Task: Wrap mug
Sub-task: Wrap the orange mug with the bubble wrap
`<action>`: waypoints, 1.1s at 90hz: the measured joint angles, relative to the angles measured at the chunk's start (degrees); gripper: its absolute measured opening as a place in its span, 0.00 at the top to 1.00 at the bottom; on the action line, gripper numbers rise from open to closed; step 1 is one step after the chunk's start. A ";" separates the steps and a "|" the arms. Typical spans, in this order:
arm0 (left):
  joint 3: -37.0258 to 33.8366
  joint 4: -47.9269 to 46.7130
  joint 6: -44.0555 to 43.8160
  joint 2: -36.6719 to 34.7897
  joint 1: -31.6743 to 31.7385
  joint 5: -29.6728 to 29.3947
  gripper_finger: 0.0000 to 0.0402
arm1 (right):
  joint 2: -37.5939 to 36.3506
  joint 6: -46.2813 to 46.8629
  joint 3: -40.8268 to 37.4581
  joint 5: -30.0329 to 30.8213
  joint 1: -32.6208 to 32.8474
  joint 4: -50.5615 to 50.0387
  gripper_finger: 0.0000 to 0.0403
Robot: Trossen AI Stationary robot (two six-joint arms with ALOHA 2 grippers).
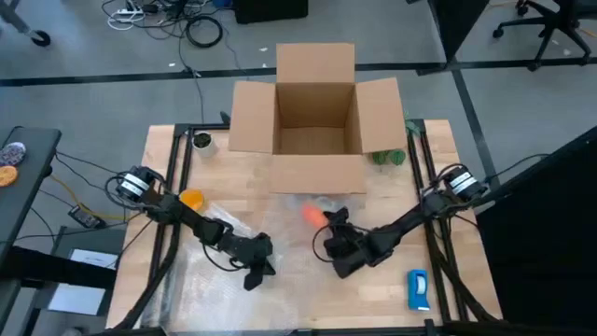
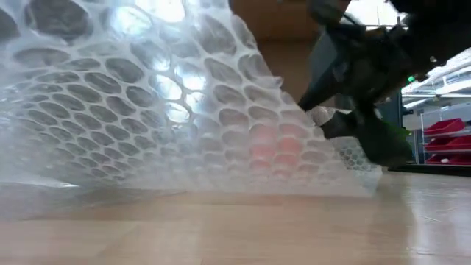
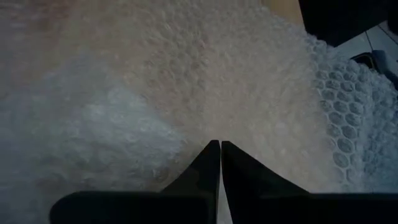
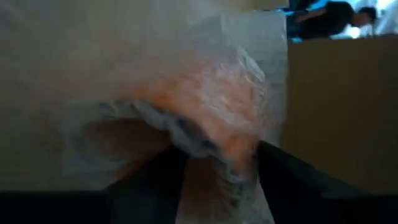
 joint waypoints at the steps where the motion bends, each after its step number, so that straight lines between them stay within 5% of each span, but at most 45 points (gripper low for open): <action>1: 0.00 0.00 0.01 0.00 0.00 -0.01 1.00 | -0.15 0.01 0.00 -0.17 0.17 -0.13 0.54; 40: -0.02 -0.02 0.16 0.04 0.00 -0.47 1.00 | -7.13 10.61 -0.02 2.69 8.12 -2.63 0.44; 62: -0.02 -0.07 0.16 0.04 0.00 -0.47 1.00 | -13.60 43.93 -3.99 1.88 8.76 -15.90 0.45; 80: -0.02 -0.09 0.16 0.04 -0.01 -0.49 1.00 | -17.20 66.52 -14.23 0.73 7.31 -16.60 0.44; 99: -0.02 -0.09 0.16 0.04 -0.09 -0.47 1.00 | -26.46 77.94 -24.18 0.72 7.38 -15.96 0.44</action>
